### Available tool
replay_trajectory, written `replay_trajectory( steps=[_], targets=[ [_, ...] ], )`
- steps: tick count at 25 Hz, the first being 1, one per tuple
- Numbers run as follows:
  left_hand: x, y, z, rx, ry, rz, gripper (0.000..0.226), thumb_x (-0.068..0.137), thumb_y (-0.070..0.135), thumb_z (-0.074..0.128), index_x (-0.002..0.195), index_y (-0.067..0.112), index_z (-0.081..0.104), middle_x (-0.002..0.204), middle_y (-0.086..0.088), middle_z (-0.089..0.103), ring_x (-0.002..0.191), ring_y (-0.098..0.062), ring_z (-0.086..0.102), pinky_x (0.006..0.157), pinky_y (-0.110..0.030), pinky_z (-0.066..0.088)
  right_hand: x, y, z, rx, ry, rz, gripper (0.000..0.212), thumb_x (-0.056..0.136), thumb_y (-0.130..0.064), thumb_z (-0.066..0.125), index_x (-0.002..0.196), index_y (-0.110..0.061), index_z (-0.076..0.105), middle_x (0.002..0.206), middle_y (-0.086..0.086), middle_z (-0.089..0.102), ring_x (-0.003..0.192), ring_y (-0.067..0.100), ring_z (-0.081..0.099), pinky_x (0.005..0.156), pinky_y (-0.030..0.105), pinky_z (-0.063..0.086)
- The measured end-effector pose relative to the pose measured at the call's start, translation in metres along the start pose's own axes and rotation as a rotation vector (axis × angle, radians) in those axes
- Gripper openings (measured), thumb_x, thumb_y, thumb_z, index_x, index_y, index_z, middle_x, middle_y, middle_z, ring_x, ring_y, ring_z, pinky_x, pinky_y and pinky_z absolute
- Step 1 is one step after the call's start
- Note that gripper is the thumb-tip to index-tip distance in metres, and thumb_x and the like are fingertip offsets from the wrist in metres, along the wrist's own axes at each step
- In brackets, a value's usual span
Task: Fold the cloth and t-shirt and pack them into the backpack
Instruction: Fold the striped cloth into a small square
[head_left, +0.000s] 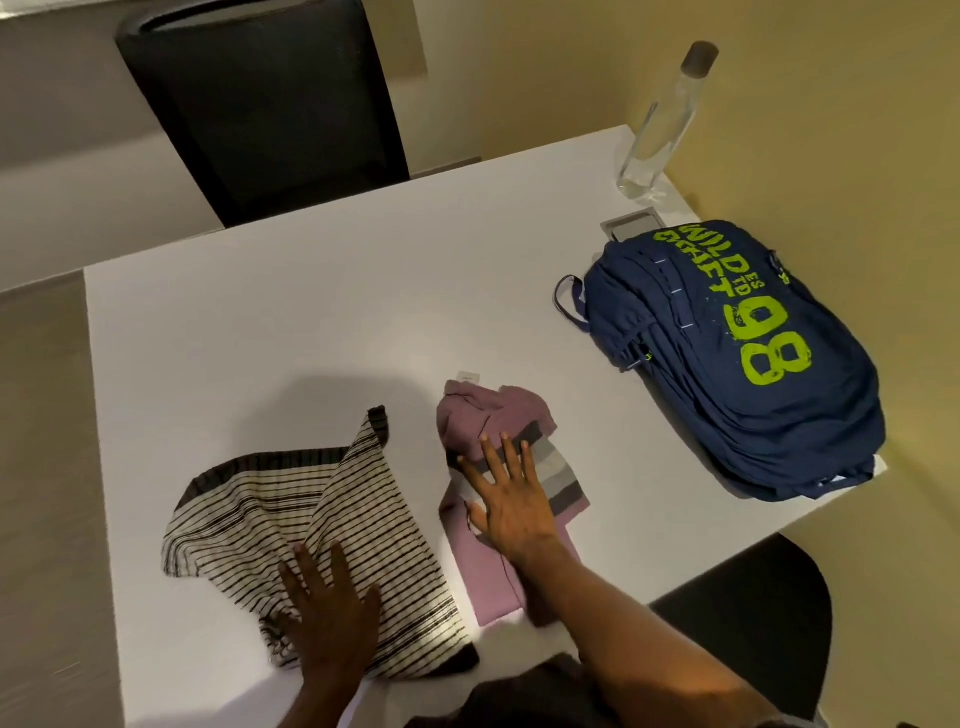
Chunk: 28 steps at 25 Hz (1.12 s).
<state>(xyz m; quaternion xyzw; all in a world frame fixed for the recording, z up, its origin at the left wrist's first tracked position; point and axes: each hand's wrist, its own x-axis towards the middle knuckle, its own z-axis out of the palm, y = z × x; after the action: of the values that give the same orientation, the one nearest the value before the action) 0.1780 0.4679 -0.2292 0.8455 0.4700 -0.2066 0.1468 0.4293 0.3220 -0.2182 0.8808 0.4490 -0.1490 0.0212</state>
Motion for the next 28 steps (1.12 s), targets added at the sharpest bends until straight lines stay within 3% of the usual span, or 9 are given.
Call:
replay_trajectory(
  steps=[1,4,6,11,15,18,23,25,28],
  targets=[
    [0.000,0.004,0.001,-0.001,-0.003,-0.017,0.095,0.089,0.080,0.019,0.160,0.018,0.026,0.169,-0.024,0.011,0.151,-0.053,0.015,0.098,-0.085,0.029,0.004,0.019,-0.002,-0.001,0.008,0.020,0.060,0.104,-0.057,0.037,0.160,-0.034,0.035,0.170,0.015,0.025,0.157,0.044,0.018,0.126,0.065,0.013],
    [0.000,0.020,-0.006,-0.025,-0.074,-0.082,0.093,0.094,0.064,0.051,0.165,0.020,0.010,0.172,-0.019,-0.006,0.156,-0.046,-0.003,0.111,-0.079,0.025,0.011,0.077,-0.008,-0.013,0.001,0.047,0.060,0.104,-0.056,0.035,0.160,-0.033,0.037,0.169,0.016,0.027,0.156,0.045,0.021,0.125,0.063,0.012],
    [0.002,0.028,-0.007,-0.052,-0.075,-0.109,0.094,0.096,0.058,0.052,0.166,0.021,0.001,0.171,-0.018,-0.014,0.156,-0.042,-0.011,0.116,-0.074,0.021,0.013,0.113,-0.012,-0.045,-0.022,0.045,0.062,0.103,-0.058,0.030,0.159,-0.032,0.038,0.168,0.017,0.028,0.155,0.045,0.022,0.124,0.062,0.010],
    [0.007,0.043,-0.008,-0.040,-0.060,-0.104,0.092,0.097,0.057,0.050,0.166,0.018,0.003,0.171,-0.020,-0.010,0.155,-0.044,-0.008,0.117,-0.072,0.022,0.012,0.186,-0.023,-0.125,-0.054,0.115,0.067,0.101,-0.061,0.021,0.162,-0.034,0.027,0.171,0.015,0.019,0.158,0.042,0.014,0.126,0.061,0.004],
    [0.010,0.043,-0.006,-0.007,-0.076,-0.080,0.090,0.095,0.056,0.055,0.165,0.018,0.013,0.171,-0.019,-0.002,0.155,-0.045,-0.003,0.113,-0.077,0.025,0.005,0.221,-0.035,-0.151,-0.080,0.136,0.070,0.101,-0.065,0.013,0.164,-0.037,0.006,0.173,0.012,-0.002,0.160,0.034,-0.006,0.124,0.051,-0.015],
    [0.011,0.037,-0.006,-0.010,-0.028,-0.033,0.084,0.088,0.047,0.066,0.159,0.013,0.036,0.167,-0.026,0.016,0.150,-0.054,0.014,0.100,-0.089,0.024,0.003,0.218,-0.042,-0.174,-0.102,0.132,0.074,0.100,-0.068,0.013,0.165,-0.036,0.001,0.173,0.014,-0.006,0.160,0.033,-0.010,0.125,0.053,-0.015],
    [0.018,0.038,-0.029,-0.019,0.172,0.103,0.077,0.099,0.057,0.018,0.159,0.011,0.035,0.165,-0.028,0.022,0.151,-0.056,0.016,0.109,-0.086,0.012,0.009,0.168,-0.054,-0.132,-0.014,0.143,0.078,0.101,-0.065,0.020,0.166,-0.023,0.017,0.172,0.020,0.010,0.160,0.038,0.002,0.129,0.055,0.001],
    [0.027,0.033,-0.041,-0.015,0.241,0.166,0.074,0.100,0.054,0.024,0.160,0.011,0.034,0.167,-0.027,0.021,0.154,-0.052,0.015,0.114,-0.081,0.007,0.018,0.137,-0.059,-0.090,0.037,0.094,0.075,0.103,-0.063,0.019,0.164,-0.021,0.021,0.169,0.021,0.021,0.159,0.039,0.012,0.128,0.054,0.004],
    [0.045,0.019,-0.056,-0.005,0.316,0.217,0.072,0.099,0.047,0.038,0.160,0.010,0.033,0.168,-0.026,0.020,0.154,-0.049,0.020,0.118,-0.075,0.013,0.041,0.080,-0.057,-0.069,0.074,0.011,0.074,0.105,-0.065,0.016,0.166,-0.023,0.017,0.172,0.017,0.015,0.160,0.036,0.007,0.129,0.054,0.005]
  ],
)
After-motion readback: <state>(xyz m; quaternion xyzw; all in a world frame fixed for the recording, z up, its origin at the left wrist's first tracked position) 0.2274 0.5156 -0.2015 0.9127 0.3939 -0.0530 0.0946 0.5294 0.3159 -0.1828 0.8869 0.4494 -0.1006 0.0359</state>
